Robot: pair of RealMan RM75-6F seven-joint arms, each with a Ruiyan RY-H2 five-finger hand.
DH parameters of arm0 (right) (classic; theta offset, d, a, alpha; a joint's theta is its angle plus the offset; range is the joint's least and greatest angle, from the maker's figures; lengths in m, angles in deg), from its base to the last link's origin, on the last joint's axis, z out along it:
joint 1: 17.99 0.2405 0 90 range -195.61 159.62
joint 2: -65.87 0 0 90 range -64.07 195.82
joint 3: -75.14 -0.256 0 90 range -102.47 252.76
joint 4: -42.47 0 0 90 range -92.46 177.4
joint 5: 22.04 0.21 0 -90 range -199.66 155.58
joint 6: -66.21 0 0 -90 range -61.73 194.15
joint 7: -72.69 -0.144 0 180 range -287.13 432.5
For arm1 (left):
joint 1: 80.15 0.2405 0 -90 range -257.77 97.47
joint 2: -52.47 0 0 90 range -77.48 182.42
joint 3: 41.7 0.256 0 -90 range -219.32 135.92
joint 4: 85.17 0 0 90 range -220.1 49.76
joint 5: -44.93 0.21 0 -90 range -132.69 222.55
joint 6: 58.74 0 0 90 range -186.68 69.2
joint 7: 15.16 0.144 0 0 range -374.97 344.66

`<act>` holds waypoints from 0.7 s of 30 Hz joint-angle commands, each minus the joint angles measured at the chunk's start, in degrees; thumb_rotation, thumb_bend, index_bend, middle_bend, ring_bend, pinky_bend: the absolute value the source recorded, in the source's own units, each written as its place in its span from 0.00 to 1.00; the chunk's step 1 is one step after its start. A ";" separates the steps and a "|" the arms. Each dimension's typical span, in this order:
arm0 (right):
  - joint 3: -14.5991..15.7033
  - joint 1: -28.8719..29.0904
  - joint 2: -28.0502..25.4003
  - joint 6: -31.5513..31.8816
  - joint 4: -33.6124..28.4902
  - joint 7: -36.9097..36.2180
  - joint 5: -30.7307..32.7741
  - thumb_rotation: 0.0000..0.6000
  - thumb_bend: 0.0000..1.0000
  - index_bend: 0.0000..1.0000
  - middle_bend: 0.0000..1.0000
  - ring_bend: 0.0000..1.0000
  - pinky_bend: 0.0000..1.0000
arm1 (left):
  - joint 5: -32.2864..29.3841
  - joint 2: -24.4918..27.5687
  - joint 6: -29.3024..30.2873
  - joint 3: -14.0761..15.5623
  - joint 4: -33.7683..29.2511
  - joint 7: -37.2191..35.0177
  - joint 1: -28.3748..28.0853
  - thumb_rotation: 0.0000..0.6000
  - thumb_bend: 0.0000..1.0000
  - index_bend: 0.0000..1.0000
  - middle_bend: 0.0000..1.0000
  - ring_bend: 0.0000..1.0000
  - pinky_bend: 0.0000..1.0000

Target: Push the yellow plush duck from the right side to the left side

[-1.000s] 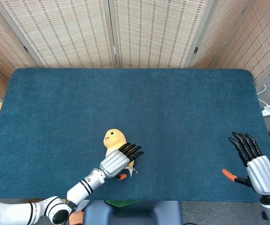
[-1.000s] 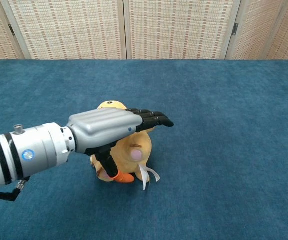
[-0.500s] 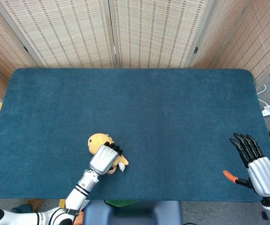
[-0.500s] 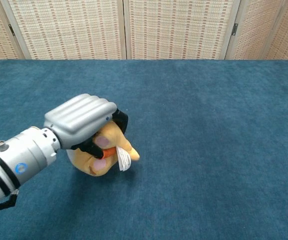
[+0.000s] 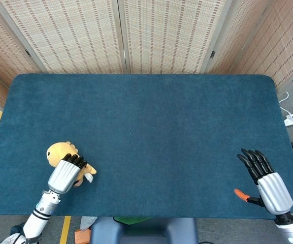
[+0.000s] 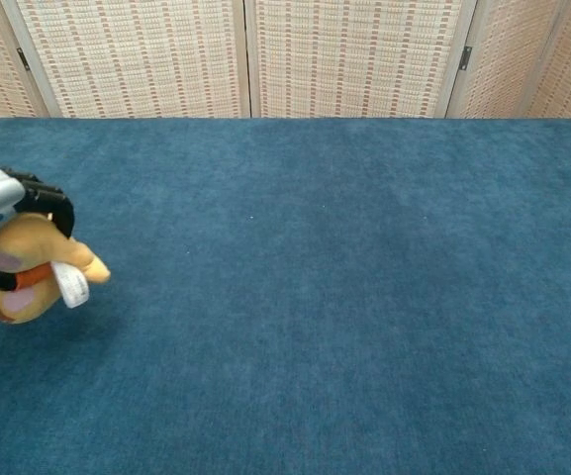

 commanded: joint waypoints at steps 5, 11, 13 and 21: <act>-0.66 -0.57 -0.55 -0.67 -0.59 -1.08 2.02 1.00 0.03 0.00 0.00 0.00 0.00 | 5.38 -2.16 -3.37 7.56 18.97 -12.79 3.37 1.00 0.48 0.40 0.41 0.40 0.53; -0.89 -0.95 -0.58 -0.96 -0.30 -1.17 2.41 1.00 0.04 0.00 0.00 0.00 0.00 | 3.94 -0.28 -6.38 7.59 15.12 -19.90 3.64 1.00 0.28 0.00 0.00 0.00 0.15; -0.93 -0.99 -0.60 -1.00 -0.25 -1.27 2.34 1.00 0.04 0.00 0.00 0.00 0.00 | 4.26 0.75 -4.39 7.17 12.75 -24.93 3.81 1.00 0.25 0.00 0.00 0.00 0.14; -0.57 -1.17 -1.30 -0.90 -0.42 -2.72 1.10 1.00 0.06 0.00 0.00 0.00 0.00 | 5.70 6.95 -0.04 6.74 1.50 -42.50 3.69 1.00 0.23 0.00 0.00 0.00 0.09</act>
